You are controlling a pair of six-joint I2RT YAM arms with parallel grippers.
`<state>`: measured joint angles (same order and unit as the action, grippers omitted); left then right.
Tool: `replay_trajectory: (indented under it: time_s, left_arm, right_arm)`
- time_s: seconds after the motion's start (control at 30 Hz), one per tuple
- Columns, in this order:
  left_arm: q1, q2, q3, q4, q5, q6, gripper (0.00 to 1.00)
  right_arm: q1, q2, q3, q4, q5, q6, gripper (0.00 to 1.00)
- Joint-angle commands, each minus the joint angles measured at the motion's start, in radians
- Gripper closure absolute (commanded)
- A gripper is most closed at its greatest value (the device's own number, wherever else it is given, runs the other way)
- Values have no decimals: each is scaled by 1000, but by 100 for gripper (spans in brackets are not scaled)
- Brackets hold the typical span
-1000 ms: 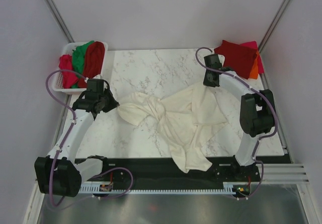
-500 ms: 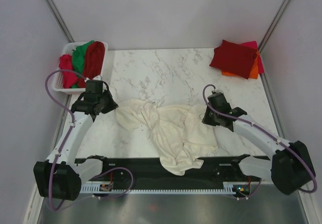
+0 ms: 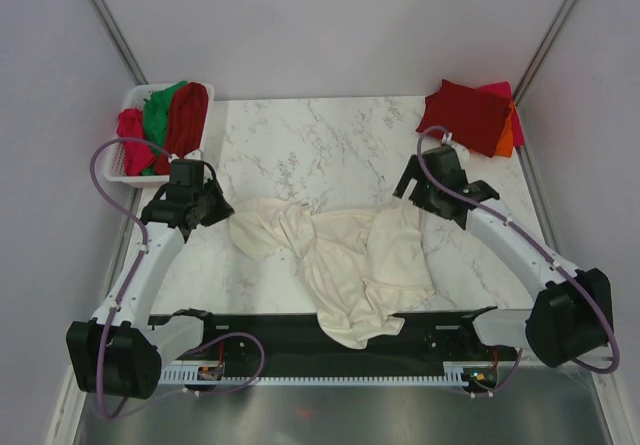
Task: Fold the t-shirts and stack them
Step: Flatten the tshirt out
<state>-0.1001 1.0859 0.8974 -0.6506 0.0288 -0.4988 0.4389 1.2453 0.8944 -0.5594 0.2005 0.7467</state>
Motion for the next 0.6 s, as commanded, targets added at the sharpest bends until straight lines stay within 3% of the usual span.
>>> replay_trajectory:
  time_s: [0.0,0.17,0.4,0.57]
  left_arm:
    - [5,-7,8,6,3,32,98]
    - [5,-11,3,8,6,32,98]
    - [5,-11,5,6,10,29,98]
    - [5,-9,6,8,11,31,98]
  right_arm:
    - [-161,101,147,105,-12,-58,2]
    - [-239,354,274,116,-27,-86,2]
    - [-244,463,290,188,-115,-109,2]
    - [-244,595,325,222,-173,-141,12]
